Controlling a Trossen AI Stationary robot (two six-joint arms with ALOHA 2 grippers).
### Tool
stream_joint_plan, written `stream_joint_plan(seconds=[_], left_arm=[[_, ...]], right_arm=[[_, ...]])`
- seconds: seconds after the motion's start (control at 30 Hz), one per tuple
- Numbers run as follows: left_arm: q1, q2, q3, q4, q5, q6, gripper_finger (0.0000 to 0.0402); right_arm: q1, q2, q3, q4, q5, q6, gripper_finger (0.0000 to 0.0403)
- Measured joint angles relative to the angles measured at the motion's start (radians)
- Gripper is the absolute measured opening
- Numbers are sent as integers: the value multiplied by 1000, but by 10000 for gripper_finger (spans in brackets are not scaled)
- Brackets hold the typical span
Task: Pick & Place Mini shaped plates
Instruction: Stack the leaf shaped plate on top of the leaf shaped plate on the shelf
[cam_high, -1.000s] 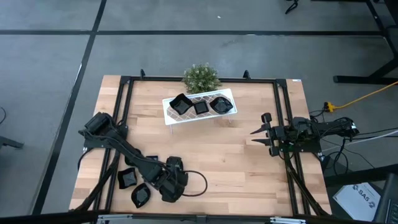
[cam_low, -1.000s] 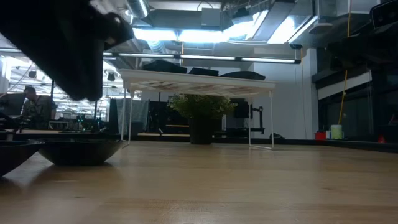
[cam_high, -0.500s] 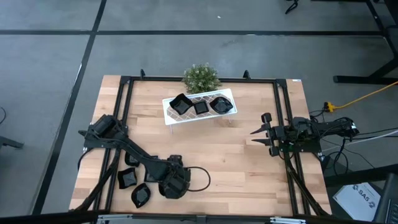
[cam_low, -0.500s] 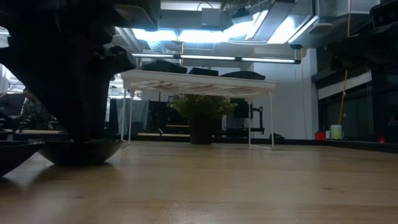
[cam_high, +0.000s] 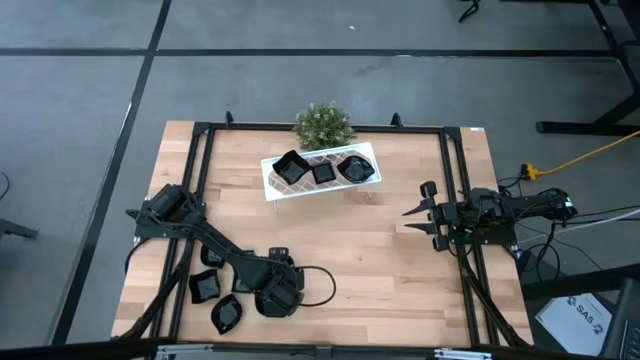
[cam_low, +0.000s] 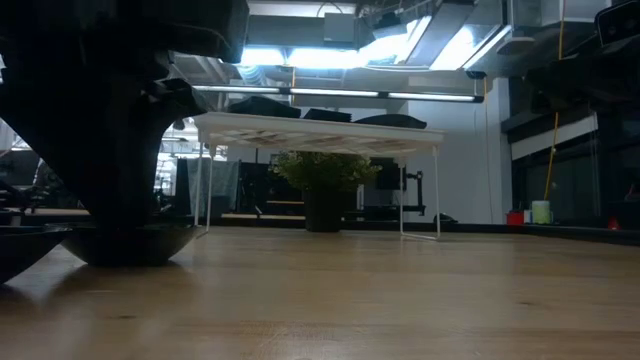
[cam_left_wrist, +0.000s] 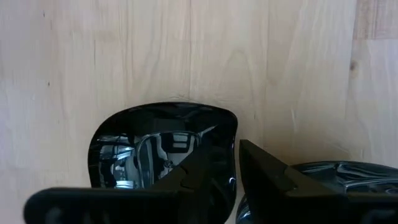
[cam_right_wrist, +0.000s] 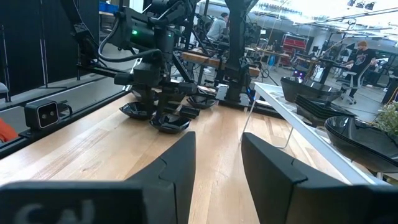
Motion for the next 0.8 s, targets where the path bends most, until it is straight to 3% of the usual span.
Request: stream_joint_plan(seconds=[0.8], left_arm=[[19,40,0,18,66,3,75]], right_arm=[[0,0,0,0,0,0,129]])
